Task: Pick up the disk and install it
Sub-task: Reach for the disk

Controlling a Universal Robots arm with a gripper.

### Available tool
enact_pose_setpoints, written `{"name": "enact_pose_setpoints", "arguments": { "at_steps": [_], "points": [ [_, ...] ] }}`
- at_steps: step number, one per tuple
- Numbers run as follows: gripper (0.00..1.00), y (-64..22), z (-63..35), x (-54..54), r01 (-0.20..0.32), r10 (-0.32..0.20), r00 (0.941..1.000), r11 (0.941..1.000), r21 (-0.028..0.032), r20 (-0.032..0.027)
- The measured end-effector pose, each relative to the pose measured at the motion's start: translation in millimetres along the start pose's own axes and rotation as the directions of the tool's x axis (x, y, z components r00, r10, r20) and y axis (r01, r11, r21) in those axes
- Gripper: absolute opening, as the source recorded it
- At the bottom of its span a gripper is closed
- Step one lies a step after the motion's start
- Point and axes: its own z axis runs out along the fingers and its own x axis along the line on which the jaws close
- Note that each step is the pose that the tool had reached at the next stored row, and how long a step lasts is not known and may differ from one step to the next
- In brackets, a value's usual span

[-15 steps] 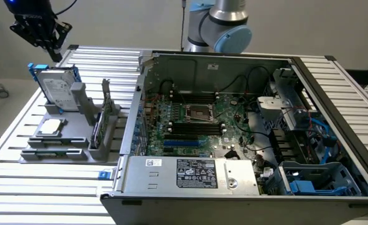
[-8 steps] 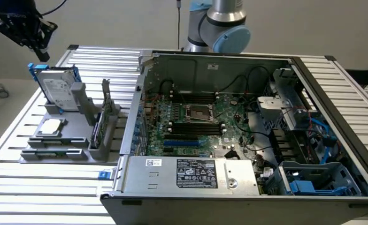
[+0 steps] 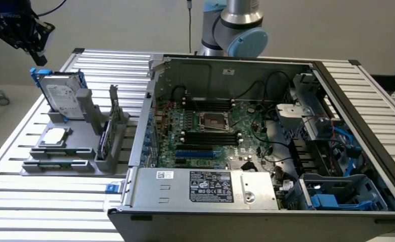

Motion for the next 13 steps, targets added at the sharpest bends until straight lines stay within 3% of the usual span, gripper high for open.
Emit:
{"name": "enact_pose_setpoints", "arguments": {
  "at_steps": [13],
  "points": [
    [0.11, 1.7, 0.0, 0.8, 0.000, 0.000, 1.0000, 1.0000, 0.0013, 0.0003]
  ]
}}
